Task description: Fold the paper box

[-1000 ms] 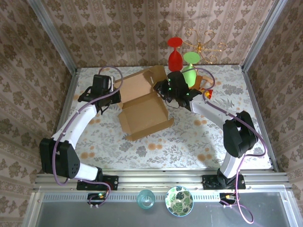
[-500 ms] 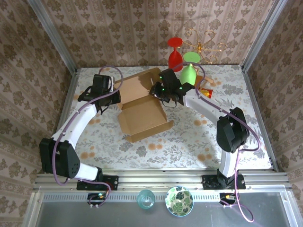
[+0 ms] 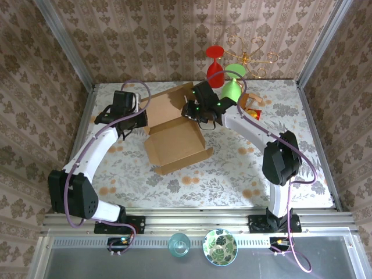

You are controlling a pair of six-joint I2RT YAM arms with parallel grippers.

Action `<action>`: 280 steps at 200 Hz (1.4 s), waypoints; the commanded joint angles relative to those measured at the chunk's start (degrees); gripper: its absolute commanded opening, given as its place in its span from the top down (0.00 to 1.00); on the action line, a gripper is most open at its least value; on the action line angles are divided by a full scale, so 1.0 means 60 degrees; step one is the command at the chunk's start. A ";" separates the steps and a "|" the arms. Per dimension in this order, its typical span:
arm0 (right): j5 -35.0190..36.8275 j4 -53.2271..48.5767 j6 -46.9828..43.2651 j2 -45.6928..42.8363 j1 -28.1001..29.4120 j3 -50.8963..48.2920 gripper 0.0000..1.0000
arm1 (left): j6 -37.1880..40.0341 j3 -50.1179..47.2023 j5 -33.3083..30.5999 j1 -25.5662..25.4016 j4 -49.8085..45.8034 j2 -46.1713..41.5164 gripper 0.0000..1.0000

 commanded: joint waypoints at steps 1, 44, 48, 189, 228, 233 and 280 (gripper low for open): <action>0.0086 -0.0256 -0.1182 -0.0924 0.0040 0.0633 0.69 | 0.0530 0.0468 0.0718 0.0385 -0.0164 0.0105 1.00; -0.1123 0.0985 -0.2087 -0.2708 -0.0822 -0.0304 0.56 | 0.1502 0.1093 0.2141 0.1004 -0.0444 0.0582 1.00; -0.1262 0.1110 -0.2093 -0.2893 -0.1029 -0.0429 0.56 | 0.1574 0.1166 0.2327 0.1049 -0.0493 0.0653 1.00; -0.5147 0.0223 -0.5275 -0.2731 -0.2953 -0.1005 0.67 | 0.3092 0.2539 0.5727 0.1341 -0.1457 0.2094 1.00; -0.5362 0.0190 -0.5498 -0.2483 -0.2851 -0.0829 0.65 | 0.3146 0.2600 0.5557 0.1242 -0.1570 0.2204 1.00; -0.5386 0.0168 -0.5495 -0.2466 -0.2819 -0.0796 0.64 | 0.3149 0.2631 0.5522 0.1228 -0.1610 0.2216 1.00; -0.5171 0.0170 -0.5596 -0.2365 -0.2528 -0.0637 0.63 | 0.3183 0.2883 0.4994 0.1040 -0.1892 0.2321 1.00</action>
